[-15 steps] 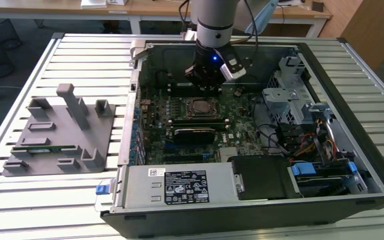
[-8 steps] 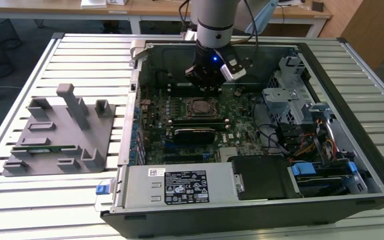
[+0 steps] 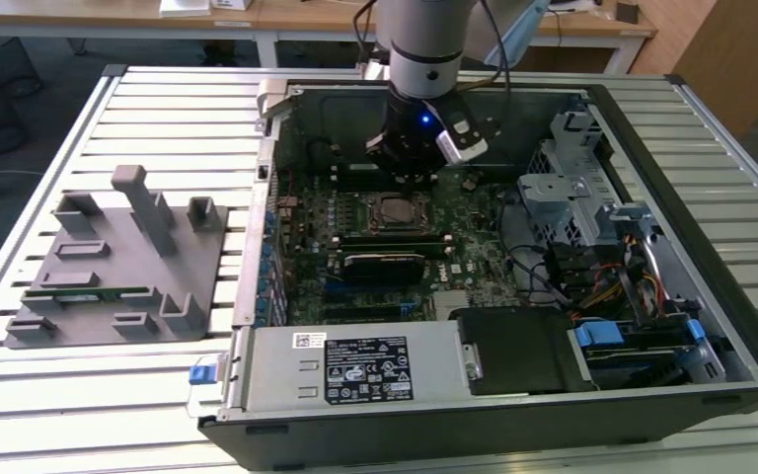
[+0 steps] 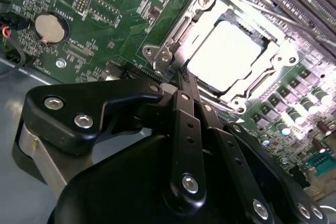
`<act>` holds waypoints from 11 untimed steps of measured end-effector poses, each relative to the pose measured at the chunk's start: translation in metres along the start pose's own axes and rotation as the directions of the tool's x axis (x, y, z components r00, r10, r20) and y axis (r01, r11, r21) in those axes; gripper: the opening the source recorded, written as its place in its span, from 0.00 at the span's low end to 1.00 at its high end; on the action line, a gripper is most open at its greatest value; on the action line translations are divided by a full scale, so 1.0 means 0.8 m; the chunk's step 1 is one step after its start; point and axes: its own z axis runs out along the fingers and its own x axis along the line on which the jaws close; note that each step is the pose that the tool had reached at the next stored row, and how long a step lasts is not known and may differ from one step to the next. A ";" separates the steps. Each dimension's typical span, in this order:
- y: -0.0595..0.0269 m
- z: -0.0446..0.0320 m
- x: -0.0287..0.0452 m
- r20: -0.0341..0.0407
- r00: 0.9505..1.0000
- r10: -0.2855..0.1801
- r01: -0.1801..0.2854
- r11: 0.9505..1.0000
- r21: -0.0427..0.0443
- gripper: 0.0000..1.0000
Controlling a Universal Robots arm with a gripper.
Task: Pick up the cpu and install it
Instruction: 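Install the second cpu locking lever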
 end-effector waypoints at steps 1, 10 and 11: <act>-0.002 -0.0001 0.0000 0.000 1.000 0.000 0.000 1.000 0.000 0.11; -0.016 -0.0003 0.0001 0.000 1.000 0.000 0.000 1.000 0.000 0.11; -0.018 -0.0003 0.0003 0.000 1.000 0.000 0.000 1.000 0.000 0.11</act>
